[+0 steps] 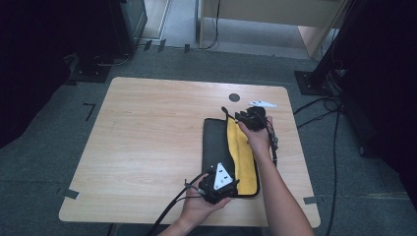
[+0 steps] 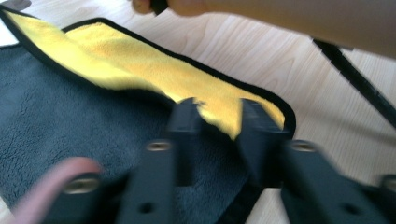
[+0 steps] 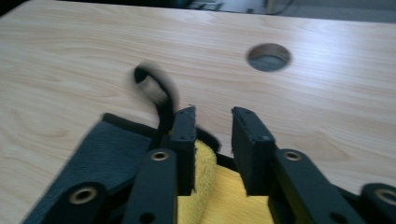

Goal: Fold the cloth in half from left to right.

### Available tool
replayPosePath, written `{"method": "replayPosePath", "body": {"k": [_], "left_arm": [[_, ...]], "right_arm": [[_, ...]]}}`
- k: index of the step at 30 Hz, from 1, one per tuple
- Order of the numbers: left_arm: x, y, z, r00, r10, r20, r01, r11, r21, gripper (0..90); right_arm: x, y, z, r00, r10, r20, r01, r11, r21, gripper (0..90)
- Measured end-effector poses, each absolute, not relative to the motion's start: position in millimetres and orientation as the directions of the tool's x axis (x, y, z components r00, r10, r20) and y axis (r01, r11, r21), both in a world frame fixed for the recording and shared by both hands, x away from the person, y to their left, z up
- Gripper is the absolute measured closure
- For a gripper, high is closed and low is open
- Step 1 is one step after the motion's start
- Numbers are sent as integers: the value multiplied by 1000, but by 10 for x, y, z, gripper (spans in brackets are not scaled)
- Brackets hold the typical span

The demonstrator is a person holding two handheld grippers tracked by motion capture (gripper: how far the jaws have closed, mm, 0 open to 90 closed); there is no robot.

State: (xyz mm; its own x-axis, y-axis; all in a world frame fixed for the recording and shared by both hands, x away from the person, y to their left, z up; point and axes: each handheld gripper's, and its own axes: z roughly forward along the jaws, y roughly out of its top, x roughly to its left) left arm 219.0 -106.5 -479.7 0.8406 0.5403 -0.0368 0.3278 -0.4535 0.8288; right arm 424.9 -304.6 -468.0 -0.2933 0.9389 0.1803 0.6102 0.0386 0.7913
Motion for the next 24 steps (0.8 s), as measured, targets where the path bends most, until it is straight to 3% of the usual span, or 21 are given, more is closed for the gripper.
{"method": "replayPosePath", "body": {"k": [2, 9, 13, 16, 18, 24], "left_arm": [[2179, -991, -4793, 832, 554, -31, 330, -450, 830, 523], [2189, -603, -4816, 803, 595, -16, 338, -434, 835, 503], [2234, -403, -4948, 770, 638, -9, 382, -450, 808, 504], [2253, -343, -5037, 756, 653, 53, 378, -501, 778, 508], [2257, -325, -5088, 757, 651, 57, 386, -515, 765, 507], [2222, -290, -5157, 770, 637, 43, 382, -513, 769, 514]], "right_arm": [[4226, -3112, -4685, -269, 949, 167, 604, 31, 796, 675], [4170, -2993, -4698, -286, 949, 132, 599, 69, 798, 605], [4174, -2681, -4759, -342, 939, 44, 584, 175, 792, 486], [4238, -2471, -4874, -311, 950, -34, 619, 229, 751, 378], [4281, -2414, -4940, -280, 960, -22, 647, 206, 734, 332], [4324, -2496, -5010, -213, 977, -16, 686, 161, 710, 344]]}}
